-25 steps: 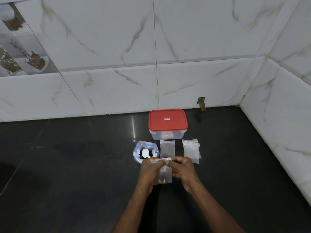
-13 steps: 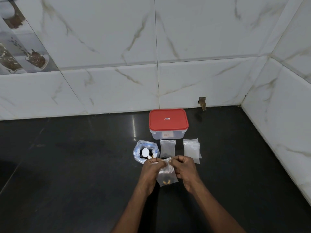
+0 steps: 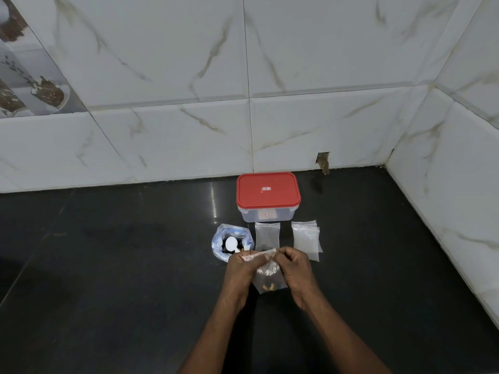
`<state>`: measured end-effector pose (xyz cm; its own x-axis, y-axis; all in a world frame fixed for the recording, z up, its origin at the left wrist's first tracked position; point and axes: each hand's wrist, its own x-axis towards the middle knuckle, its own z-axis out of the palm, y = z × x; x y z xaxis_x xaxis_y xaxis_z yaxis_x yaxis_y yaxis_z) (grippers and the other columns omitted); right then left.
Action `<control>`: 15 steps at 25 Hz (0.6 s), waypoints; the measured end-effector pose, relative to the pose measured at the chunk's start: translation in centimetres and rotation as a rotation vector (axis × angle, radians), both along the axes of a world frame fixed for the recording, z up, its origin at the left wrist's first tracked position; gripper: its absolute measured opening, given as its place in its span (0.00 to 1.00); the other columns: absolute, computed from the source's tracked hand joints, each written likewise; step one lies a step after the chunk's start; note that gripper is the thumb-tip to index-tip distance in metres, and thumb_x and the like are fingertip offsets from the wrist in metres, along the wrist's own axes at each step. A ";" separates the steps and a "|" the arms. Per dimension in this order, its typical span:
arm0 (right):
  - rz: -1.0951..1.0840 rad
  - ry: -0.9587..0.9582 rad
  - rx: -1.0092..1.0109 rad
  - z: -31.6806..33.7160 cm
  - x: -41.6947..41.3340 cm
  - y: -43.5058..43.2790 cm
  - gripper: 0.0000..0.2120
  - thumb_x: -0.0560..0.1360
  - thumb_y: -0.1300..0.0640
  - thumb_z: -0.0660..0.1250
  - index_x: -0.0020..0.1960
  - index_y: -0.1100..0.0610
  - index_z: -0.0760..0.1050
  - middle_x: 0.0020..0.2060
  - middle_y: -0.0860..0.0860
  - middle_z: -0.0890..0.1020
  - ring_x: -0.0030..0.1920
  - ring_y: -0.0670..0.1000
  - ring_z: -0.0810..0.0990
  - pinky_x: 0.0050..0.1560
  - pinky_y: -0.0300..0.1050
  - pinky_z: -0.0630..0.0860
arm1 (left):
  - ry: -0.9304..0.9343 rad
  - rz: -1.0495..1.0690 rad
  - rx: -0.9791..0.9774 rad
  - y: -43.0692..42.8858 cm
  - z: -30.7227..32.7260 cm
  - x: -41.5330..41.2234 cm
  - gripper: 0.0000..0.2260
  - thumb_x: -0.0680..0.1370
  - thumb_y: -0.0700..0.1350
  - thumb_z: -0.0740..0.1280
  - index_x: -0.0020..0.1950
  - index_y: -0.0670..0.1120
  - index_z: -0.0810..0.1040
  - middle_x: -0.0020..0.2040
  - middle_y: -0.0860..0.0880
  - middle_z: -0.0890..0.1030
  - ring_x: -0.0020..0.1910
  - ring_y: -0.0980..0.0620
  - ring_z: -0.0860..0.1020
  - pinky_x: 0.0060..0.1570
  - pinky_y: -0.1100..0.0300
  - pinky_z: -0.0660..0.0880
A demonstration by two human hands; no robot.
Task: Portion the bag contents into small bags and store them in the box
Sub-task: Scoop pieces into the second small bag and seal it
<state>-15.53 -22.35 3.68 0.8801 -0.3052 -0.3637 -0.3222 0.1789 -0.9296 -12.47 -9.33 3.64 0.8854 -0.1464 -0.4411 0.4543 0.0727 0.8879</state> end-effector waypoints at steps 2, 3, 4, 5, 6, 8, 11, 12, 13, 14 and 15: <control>-0.036 0.011 0.049 -0.2 0.0 -0.5 0.06 0.76 0.64 0.66 0.45 0.62 0.81 0.42 0.61 0.85 0.43 0.61 0.84 0.47 0.60 0.81 | 0.069 0.063 -0.093 0.6 -0.2 0.0 0.05 0.75 0.36 0.73 0.48 0.35 0.84 0.46 0.33 0.85 0.42 0.39 0.84 0.50 0.45 0.81; -0.031 0.014 0.071 -0.1 0.0 -0.7 0.05 0.76 0.64 0.66 0.45 0.62 0.81 0.42 0.61 0.85 0.43 0.61 0.84 0.47 0.60 0.81 | 0.080 0.087 -0.111 0.8 -0.4 0.0 0.04 0.75 0.35 0.72 0.47 0.35 0.84 0.46 0.33 0.85 0.41 0.39 0.85 0.49 0.45 0.81; -0.012 0.020 0.088 0.0 -0.1 -0.9 0.05 0.76 0.64 0.66 0.46 0.62 0.81 0.42 0.61 0.85 0.43 0.60 0.85 0.47 0.59 0.81 | 0.076 0.092 -0.111 0.9 -0.5 -0.1 0.02 0.75 0.35 0.72 0.46 0.35 0.84 0.45 0.33 0.85 0.40 0.39 0.84 0.47 0.46 0.81; 0.019 0.027 0.094 0.2 -0.2 -0.9 0.04 0.76 0.64 0.67 0.46 0.62 0.81 0.42 0.60 0.86 0.42 0.58 0.85 0.46 0.57 0.81 | 0.068 0.087 -0.099 1.1 -0.5 -0.3 0.02 0.75 0.34 0.71 0.44 0.36 0.83 0.44 0.33 0.85 0.39 0.40 0.84 0.45 0.48 0.81; 0.052 0.033 0.086 0.4 -0.3 -0.8 0.04 0.75 0.64 0.68 0.46 0.62 0.81 0.41 0.59 0.86 0.41 0.56 0.85 0.44 0.53 0.81 | 0.059 0.079 -0.084 1.1 -0.4 -0.4 0.02 0.75 0.33 0.71 0.43 0.37 0.83 0.43 0.33 0.85 0.38 0.40 0.83 0.43 0.50 0.80; 0.089 0.027 0.053 0.5 -0.5 -0.3 0.04 0.74 0.67 0.68 0.43 0.61 0.82 0.39 0.58 0.86 0.38 0.54 0.85 0.39 0.46 0.81 | 0.034 0.068 -0.066 1.0 -0.5 -0.6 0.03 0.73 0.32 0.71 0.40 0.38 0.83 0.40 0.33 0.83 0.38 0.41 0.81 0.42 0.51 0.79; 0.080 0.016 0.057 0.4 -0.5 0.2 0.03 0.73 0.67 0.70 0.43 0.63 0.82 0.38 0.60 0.85 0.37 0.54 0.84 0.37 0.43 0.80 | -0.009 0.071 -0.056 0.7 -0.4 -0.7 0.01 0.68 0.35 0.73 0.37 0.38 0.83 0.38 0.34 0.82 0.38 0.40 0.80 0.45 0.48 0.78; 0.069 0.010 0.077 0.3 -0.5 0.3 0.03 0.73 0.67 0.70 0.44 0.63 0.82 0.38 0.60 0.85 0.37 0.54 0.84 0.37 0.44 0.80 | -0.022 0.058 -0.060 0.7 -0.5 -0.7 0.01 0.67 0.37 0.74 0.37 0.39 0.84 0.38 0.34 0.83 0.39 0.40 0.80 0.46 0.47 0.78; 0.050 0.007 0.098 0.4 -0.5 0.3 0.03 0.73 0.67 0.70 0.44 0.64 0.82 0.38 0.60 0.85 0.37 0.55 0.84 0.37 0.44 0.80 | -0.020 0.038 -0.078 0.7 -0.5 -0.7 0.02 0.68 0.36 0.74 0.39 0.38 0.84 0.40 0.33 0.84 0.40 0.39 0.81 0.48 0.46 0.79; 0.026 0.012 0.114 0.5 -0.4 0.2 0.03 0.72 0.68 0.70 0.45 0.64 0.82 0.38 0.60 0.86 0.38 0.55 0.84 0.37 0.45 0.80 | -0.006 0.017 -0.100 0.8 -0.5 -0.7 0.01 0.70 0.35 0.75 0.40 0.38 0.85 0.42 0.33 0.84 0.41 0.39 0.82 0.48 0.46 0.79; 0.008 0.019 0.125 0.5 -0.3 0.1 0.03 0.72 0.68 0.70 0.45 0.64 0.82 0.39 0.60 0.86 0.38 0.56 0.84 0.37 0.45 0.81 | 0.016 0.000 -0.123 0.9 -0.5 -0.8 0.00 0.72 0.35 0.74 0.42 0.38 0.85 0.44 0.34 0.85 0.41 0.40 0.83 0.47 0.48 0.80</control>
